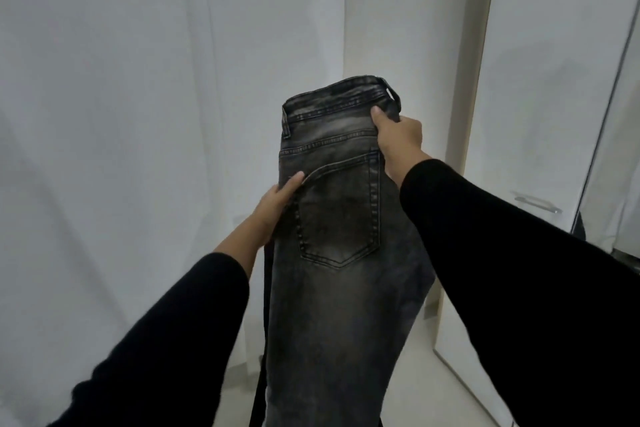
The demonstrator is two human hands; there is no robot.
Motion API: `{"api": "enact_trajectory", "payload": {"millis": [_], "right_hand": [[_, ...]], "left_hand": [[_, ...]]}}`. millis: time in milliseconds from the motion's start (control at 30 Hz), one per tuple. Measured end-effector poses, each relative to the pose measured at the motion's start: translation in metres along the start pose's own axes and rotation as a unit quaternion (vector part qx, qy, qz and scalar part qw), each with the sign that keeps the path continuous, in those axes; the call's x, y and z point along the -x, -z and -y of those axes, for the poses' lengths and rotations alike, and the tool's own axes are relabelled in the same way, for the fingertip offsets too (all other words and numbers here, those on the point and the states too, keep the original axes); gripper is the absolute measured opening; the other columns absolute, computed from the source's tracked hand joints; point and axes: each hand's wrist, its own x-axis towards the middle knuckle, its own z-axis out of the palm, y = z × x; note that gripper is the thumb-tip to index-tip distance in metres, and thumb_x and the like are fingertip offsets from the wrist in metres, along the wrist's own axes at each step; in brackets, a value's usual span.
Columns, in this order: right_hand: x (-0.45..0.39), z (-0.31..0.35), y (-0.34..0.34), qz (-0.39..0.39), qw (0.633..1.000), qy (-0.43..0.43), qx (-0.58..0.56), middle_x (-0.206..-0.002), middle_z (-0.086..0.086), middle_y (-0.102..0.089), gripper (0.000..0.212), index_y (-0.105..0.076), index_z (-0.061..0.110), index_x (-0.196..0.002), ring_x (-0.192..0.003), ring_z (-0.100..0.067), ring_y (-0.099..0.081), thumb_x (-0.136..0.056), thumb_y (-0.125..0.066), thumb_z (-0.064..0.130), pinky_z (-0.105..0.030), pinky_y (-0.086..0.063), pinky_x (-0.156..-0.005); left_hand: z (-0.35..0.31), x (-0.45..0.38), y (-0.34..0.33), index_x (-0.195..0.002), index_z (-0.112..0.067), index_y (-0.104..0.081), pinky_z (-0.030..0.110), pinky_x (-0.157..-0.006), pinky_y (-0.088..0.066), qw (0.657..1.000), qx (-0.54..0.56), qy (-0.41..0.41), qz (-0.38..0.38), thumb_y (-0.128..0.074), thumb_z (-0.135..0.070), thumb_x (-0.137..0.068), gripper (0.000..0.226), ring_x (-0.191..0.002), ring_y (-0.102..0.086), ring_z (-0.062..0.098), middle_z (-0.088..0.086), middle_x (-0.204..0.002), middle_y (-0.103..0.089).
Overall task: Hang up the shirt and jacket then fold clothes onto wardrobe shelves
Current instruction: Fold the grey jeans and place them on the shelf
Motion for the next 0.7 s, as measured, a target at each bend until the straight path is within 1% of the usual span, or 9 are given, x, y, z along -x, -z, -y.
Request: {"api": "enact_trajectory", "payload": {"millis": [67, 167, 233, 333, 400, 433, 500, 600, 700], "right_hand": [[-0.002, 0.0, -0.003, -0.027, 1.0, 0.004, 0.011, -0.084, -0.005, -0.066, 0.024, -0.059, 0.017, -0.07, -0.084, -0.025, -0.067, -0.088, -0.064, 0.031, -0.035, -0.057, -0.08], [-0.005, -0.001, -0.002, -0.051, 0.998, 0.004, 0.039, -0.078, -0.002, -0.062, 0.026, -0.057, 0.018, -0.068, -0.083, -0.024, -0.065, -0.089, -0.062, 0.033, -0.038, -0.056, -0.084], [-0.008, 0.001, 0.0, -0.046, 0.996, 0.004, 0.07, -0.083, -0.002, -0.062, 0.024, -0.063, 0.014, -0.084, -0.084, -0.023, -0.063, -0.09, -0.059, 0.037, -0.037, -0.055, -0.086], [-0.008, 0.01, 0.007, -0.001, 0.991, -0.025, 0.134, -0.115, -0.006, -0.062, 0.066, -0.053, 0.007, -0.126, -0.103, -0.026, -0.06, -0.084, -0.052, 0.058, -0.039, -0.05, -0.096], [-0.009, 0.009, 0.015, 0.021, 0.978, -0.044, 0.203, -0.129, -0.006, -0.056, 0.09, -0.042, 0.012, -0.137, -0.116, -0.029, -0.053, -0.073, -0.042, 0.075, -0.043, -0.043, -0.102], [-0.007, 0.006, 0.02, 0.026, 0.972, -0.05, 0.23, -0.134, -0.007, -0.052, 0.093, -0.037, 0.013, -0.14, -0.121, -0.03, -0.047, -0.072, -0.038, 0.078, -0.044, -0.039, -0.104], [-0.002, -0.005, 0.03, 0.012, 0.96, -0.047, 0.277, -0.141, -0.01, -0.043, 0.084, -0.029, 0.014, -0.143, -0.129, -0.033, -0.039, -0.083, -0.033, 0.072, -0.046, -0.033, -0.108], [0.002, -0.032, 0.047, -0.07, 0.947, -0.054, 0.308, -0.145, -0.013, -0.038, 0.075, -0.026, 0.014, -0.144, -0.131, -0.035, -0.037, -0.089, -0.032, 0.065, -0.051, -0.032, -0.108], [0.011, -0.058, 0.065, -0.113, 0.965, -0.107, 0.212, -0.148, -0.013, -0.036, 0.074, -0.025, 0.01, -0.146, -0.133, -0.034, -0.038, -0.092, -0.035, 0.06, -0.043, -0.033, -0.108]], "left_hand": [[0.018, 0.012, -0.006, -0.121, -0.019, -0.055, 0.026, -0.082, -0.049, 0.998, -0.03, 0.027, 0.039, -0.059, -0.065, -0.072, 0.068, -0.1, -0.063, 0.016, -0.001, -0.111, -0.067], [0.035, 0.015, -0.011, -0.116, -0.017, -0.058, 0.029, -0.084, -0.047, 0.991, -0.116, 0.054, 0.026, -0.057, -0.052, -0.086, 0.045, -0.097, -0.061, 0.019, 0.005, -0.116, -0.063], [0.037, 0.013, -0.017, -0.114, -0.013, -0.061, 0.03, -0.087, -0.047, 0.99, -0.128, 0.054, 0.009, -0.055, -0.049, -0.088, 0.045, -0.099, -0.061, 0.022, 0.008, -0.117, -0.064], [0.032, 0.011, -0.028, -0.119, -0.005, -0.059, 0.031, -0.085, -0.047, 0.994, -0.082, 0.067, -0.03, -0.052, -0.05, -0.09, 0.054, -0.097, -0.062, 0.024, 0.008, -0.112, -0.065], [0.026, 0.008, -0.034, -0.122, -0.003, -0.059, 0.035, -0.089, -0.049, 0.994, -0.045, 0.074, -0.065, -0.051, -0.054, -0.089, 0.061, -0.099, -0.063, 0.028, 0.011, -0.114, -0.066], [0.022, 0.006, -0.037, -0.123, -0.002, -0.058, 0.036, -0.09, -0.049, 0.994, -0.027, 0.074, -0.08, -0.05, -0.054, -0.09, 0.063, -0.1, -0.062, 0.029, 0.013, -0.116, -0.065], [0.006, 0.001, -0.044, -0.126, 0.001, -0.055, 0.032, -0.084, -0.047, 0.993, 0.018, 0.061, -0.103, -0.047, -0.048, -0.094, 0.059, -0.097, -0.06, 0.026, 0.013, -0.119, -0.063], [-0.028, -0.006, -0.054, -0.129, 0.004, -0.05, 0.03, -0.082, -0.045, 0.988, 0.082, 0.038, -0.128, -0.044, -0.042, -0.097, 0.057, -0.1, -0.059, 0.026, 0.012, -0.122, -0.061], [-0.059, -0.015, -0.056, -0.13, 0.004, -0.051, 0.029, -0.082, -0.047, 0.98, 0.128, 0.007, -0.149, -0.045, -0.04, -0.097, 0.056, -0.101, -0.061, 0.026, 0.015, -0.123, -0.062]]}}
